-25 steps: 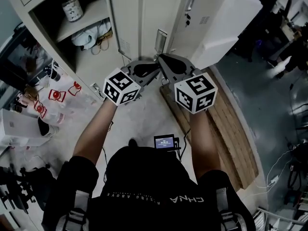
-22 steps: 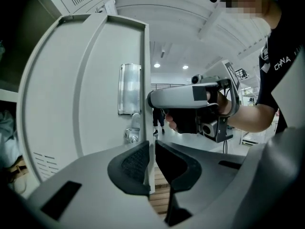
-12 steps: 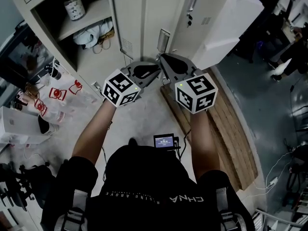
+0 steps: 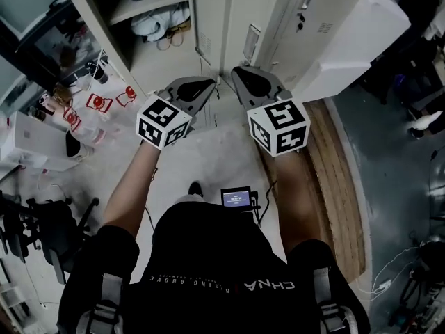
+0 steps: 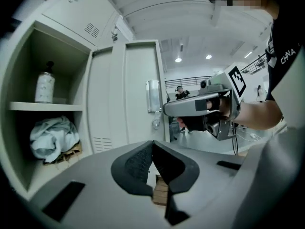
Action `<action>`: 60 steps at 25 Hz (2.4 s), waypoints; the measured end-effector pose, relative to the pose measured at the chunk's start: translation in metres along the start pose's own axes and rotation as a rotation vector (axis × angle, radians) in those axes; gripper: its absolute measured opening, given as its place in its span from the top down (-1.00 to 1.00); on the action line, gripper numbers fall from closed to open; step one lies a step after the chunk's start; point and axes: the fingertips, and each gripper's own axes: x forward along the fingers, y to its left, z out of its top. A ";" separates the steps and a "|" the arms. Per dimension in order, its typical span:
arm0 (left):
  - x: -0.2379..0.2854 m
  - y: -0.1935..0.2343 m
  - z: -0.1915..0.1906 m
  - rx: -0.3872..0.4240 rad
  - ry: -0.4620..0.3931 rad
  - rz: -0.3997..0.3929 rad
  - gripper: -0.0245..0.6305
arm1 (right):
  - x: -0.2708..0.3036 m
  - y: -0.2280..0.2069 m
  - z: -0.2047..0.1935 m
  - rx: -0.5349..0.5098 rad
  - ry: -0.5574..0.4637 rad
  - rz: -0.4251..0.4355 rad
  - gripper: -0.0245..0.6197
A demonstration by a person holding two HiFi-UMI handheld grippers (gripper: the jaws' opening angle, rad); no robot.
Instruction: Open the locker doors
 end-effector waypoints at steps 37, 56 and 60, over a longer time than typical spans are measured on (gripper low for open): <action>-0.286 -0.128 -0.061 -0.161 -0.079 0.397 0.86 | -0.101 0.215 -0.042 -0.030 0.062 0.035 0.82; -0.323 -0.217 -0.074 -0.164 -0.082 0.401 0.86 | -0.182 0.281 -0.053 -0.199 0.112 0.041 0.82; -0.301 -0.219 -0.067 -0.156 -0.063 0.450 0.86 | -0.186 0.259 -0.046 -0.189 0.084 0.051 0.82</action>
